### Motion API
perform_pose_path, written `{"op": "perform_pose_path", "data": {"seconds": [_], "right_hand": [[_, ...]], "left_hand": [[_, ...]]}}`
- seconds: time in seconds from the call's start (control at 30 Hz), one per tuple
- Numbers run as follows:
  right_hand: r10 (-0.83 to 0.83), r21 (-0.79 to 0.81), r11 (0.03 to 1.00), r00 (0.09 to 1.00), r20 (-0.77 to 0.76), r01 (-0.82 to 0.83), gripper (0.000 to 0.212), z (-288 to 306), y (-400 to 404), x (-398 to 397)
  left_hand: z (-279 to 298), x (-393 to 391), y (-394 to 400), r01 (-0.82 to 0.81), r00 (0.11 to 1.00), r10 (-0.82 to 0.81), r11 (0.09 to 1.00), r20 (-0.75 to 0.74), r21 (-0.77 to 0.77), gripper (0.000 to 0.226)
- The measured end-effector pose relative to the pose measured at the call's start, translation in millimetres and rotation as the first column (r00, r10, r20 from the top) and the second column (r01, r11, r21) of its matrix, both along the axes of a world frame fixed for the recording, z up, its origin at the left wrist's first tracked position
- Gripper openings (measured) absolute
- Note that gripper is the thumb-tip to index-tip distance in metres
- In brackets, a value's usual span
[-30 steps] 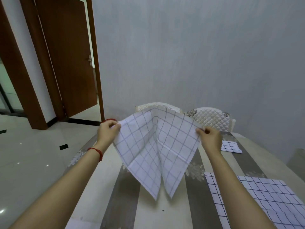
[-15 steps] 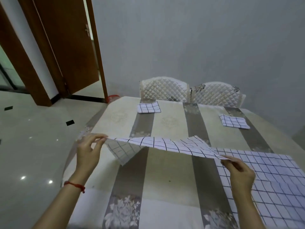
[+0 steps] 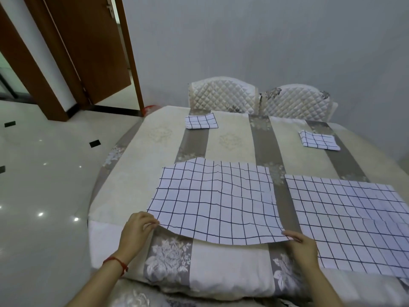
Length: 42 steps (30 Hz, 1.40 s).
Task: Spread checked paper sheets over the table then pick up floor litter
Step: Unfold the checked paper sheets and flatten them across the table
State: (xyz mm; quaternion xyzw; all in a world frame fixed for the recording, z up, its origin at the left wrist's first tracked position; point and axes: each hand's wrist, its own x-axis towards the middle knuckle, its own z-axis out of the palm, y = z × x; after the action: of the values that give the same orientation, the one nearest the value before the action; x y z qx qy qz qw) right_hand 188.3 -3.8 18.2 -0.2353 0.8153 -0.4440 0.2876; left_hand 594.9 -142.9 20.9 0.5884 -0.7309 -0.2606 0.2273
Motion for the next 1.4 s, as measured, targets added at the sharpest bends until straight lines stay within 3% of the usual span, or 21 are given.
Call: {"op": "perform_pose_path", "data": {"seconds": [0.2, 0.33, 0.43, 0.5, 0.6, 0.7, 0.8, 1.0, 1.1, 1.23, 1.27, 1.33, 1.4], "right_hand": [[-0.054, 0.025, 0.998, 0.988, 0.147, 0.051, 0.034, -13.9, -10.1, 13.1], [-0.232, 0.036, 0.972, 0.93, 0.284, 0.232, 0.015, -12.4, -17.1, 16.0], [-0.282, 0.059, 0.959, 0.943, 0.176, 0.276, 0.023, -11.3, -24.7, 17.3], [-0.261, 0.053, 0.965, 0.962, 0.085, 0.257, 0.026, -12.6, -29.4, 20.4], [-0.241, 0.101, 0.966, 0.97, 0.03, 0.237, 0.03, -17.7, -34.9, 23.3], [-0.24, 0.13, 0.964, 0.97, 0.036, 0.234, 0.029, -20.2, -41.5, 23.9], [-0.241, 0.142, 0.962, 0.97, 0.038, 0.233, 0.028, -21.0, -47.4, 23.4], [-0.252, 0.158, 0.956, 0.968, 0.006, 0.248, 0.026, -26.2, -51.6, 17.2], [-0.265, 0.169, 0.95, 0.964, -0.005, 0.262, 0.022, -27.7, -47.8, 14.2], [-0.273, 0.187, 0.94, 0.958, -0.083, 0.284, 0.019, -27.1, -36.0, 11.6], [-0.281, 0.186, 0.937, 0.955, -0.096, 0.294, 0.019, -26.9, -33.1, 10.5], [-0.29, 0.186, 0.933, 0.95, -0.112, 0.307, 0.019, -25.8, -28.8, 7.9], [-0.283, 0.192, 0.933, 0.95, -0.129, 0.304, 0.018, -25.3, -26.4, 5.9]], "left_hand": [[-14.8, 6.8, -4.0, -0.075, 0.997, 0.071, 0.989, 0.042, 0.131, 0.014], [-17.7, 3.8, -9.0, -0.263, 0.953, 0.292, 0.928, -0.078, 0.262, 0.024], [-14.0, -5.2, -15.3, -0.401, 0.838, 0.506, 0.826, -0.206, 0.397, 0.016], [-13.3, -9.3, -23.9, -0.475, 0.777, 0.595, 0.769, -0.207, 0.427, 0.018], [-12.1, -16.5, -34.9, -0.484, 0.78, 0.601, 0.758, -0.177, 0.438, 0.004], [-17.5, -21.1, -51.5, -0.484, 0.835, 0.549, 0.77, -0.045, 0.416, 0.037], [-19.6, -29.4, -71.2, -0.459, 0.874, 0.486, 0.808, 0.024, 0.37, 0.041], [-18.5, -52.8, -106.0, -0.416, 0.885, 0.464, 0.819, -0.03, 0.394, 0.045], [-16.7, -64.6, -119.2, -0.384, 0.887, 0.456, 0.814, -0.069, 0.437, 0.025], [-18.8, -73.3, -130.7, -0.401, 0.874, 0.481, 0.793, -0.066, 0.458, 0.039], [-18.1, -75.5, -130.8, -0.4, 0.872, 0.484, 0.79, -0.072, 0.464, 0.035], [-18.6, -76.7, -128.7, -0.403, 0.863, 0.496, 0.791, -0.097, 0.459, 0.004], [-20.5, -73.5, -126.5, -0.428, 0.838, 0.53, 0.786, -0.129, 0.445, 0.023]]}}
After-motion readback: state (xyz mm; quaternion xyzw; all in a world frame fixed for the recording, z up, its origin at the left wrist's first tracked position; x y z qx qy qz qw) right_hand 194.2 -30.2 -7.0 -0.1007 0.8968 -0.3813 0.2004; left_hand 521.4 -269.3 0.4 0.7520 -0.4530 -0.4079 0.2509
